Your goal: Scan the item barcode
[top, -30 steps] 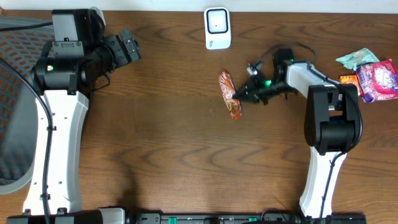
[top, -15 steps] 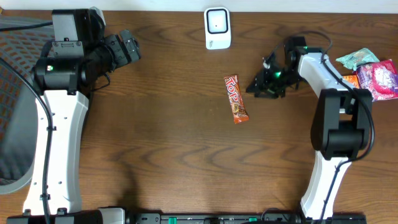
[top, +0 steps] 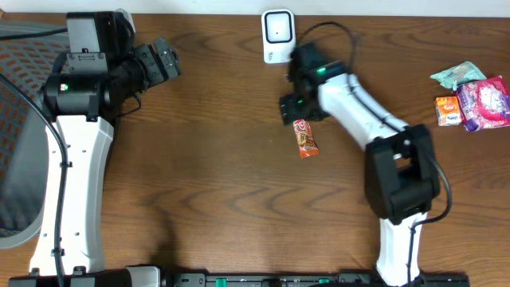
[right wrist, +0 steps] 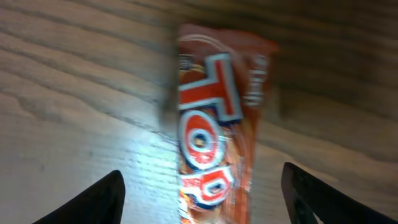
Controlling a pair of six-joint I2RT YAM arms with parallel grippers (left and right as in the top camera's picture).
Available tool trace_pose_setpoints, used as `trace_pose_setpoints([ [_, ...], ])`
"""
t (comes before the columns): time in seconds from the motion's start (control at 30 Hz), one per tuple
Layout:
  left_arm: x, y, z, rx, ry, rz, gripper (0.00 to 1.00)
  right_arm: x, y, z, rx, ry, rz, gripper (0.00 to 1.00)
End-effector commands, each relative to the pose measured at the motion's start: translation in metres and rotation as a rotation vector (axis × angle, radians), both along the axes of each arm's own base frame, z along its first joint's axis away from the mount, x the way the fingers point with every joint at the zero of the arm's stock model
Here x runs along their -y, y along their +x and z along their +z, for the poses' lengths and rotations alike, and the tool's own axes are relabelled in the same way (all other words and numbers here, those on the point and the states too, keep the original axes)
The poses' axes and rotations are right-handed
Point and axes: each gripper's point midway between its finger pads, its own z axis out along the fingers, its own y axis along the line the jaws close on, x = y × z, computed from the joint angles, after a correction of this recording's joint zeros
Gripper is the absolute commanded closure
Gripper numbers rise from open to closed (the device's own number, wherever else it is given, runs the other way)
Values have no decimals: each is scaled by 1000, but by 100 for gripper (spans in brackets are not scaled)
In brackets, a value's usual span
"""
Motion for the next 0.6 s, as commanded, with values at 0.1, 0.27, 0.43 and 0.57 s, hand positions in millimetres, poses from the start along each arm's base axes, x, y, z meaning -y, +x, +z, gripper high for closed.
trace_pose_setpoints([
  [0.1,-2,1,-3,-7,8,-1,2,14,-7,-20,48,-207,-21,26],
  [0.27,-2,1,-3,-7,8,-1,2,22,-12,-38,47,-225,-33,23],
  [0.43,-2,1,-3,-7,8,-1,2,19,-18,-54,26,-158,-45,46],
  [0.57,-2,1,-3,-7,8,-1,2,8,-15,-54,29,-99,-37,99],
])
